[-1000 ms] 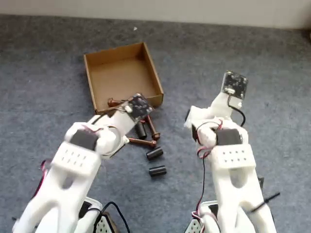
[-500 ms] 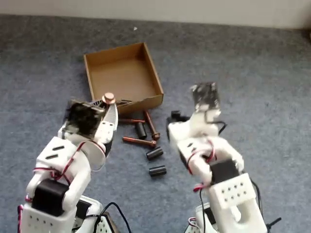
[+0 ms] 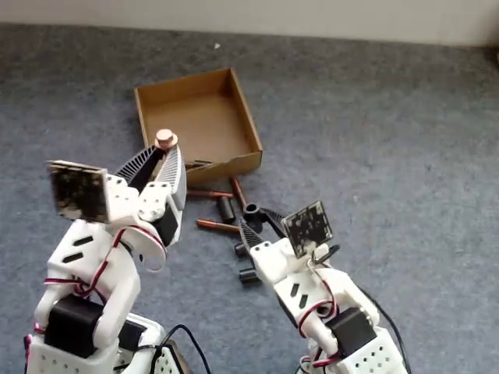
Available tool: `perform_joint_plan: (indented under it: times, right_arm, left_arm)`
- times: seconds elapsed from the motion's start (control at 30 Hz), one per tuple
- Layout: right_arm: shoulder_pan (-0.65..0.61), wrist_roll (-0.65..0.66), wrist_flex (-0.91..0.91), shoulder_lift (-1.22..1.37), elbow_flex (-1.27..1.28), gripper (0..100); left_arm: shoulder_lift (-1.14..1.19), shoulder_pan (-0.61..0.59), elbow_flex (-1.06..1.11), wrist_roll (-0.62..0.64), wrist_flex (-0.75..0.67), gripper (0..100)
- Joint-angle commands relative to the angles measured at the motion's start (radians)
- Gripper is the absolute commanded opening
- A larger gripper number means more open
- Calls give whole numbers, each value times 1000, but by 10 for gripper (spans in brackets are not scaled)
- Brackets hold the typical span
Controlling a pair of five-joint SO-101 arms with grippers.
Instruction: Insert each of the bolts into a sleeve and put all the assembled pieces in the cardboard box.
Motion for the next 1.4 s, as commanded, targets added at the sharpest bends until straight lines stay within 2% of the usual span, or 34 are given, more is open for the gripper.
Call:
perform_joint_plan:
  times: [0.0, 0.23, 0.5, 0.7, 0.93, 1.17, 1.37]
  right_arm:
    - [-54, 46, -70, -62, 1, 5]
    - [-133, 72, -136, -105, 21, 5]
    - [-139, 101, -194, -114, 12, 5]
    - [-151, 140, -214, -114, 12, 5]
    - [-170, 141, -209, -114, 12, 5]
    - [-166, 137, -209, -114, -56, 5]
    - [-165, 135, -209, -110, -53, 5]
  left_arm:
    - [-13, 16, -122, 78, -34, 6]
    - [-13, 186, -139, 84, -34, 6]
    - [-13, 205, -90, 86, -32, 6]
    - [-13, 295, -15, 80, -35, 6]
    - [-13, 295, -1, 77, -35, 6]
    - [-18, 232, 18, 55, -31, 6]
    - [-193, 259, 36, 38, 31, 6]
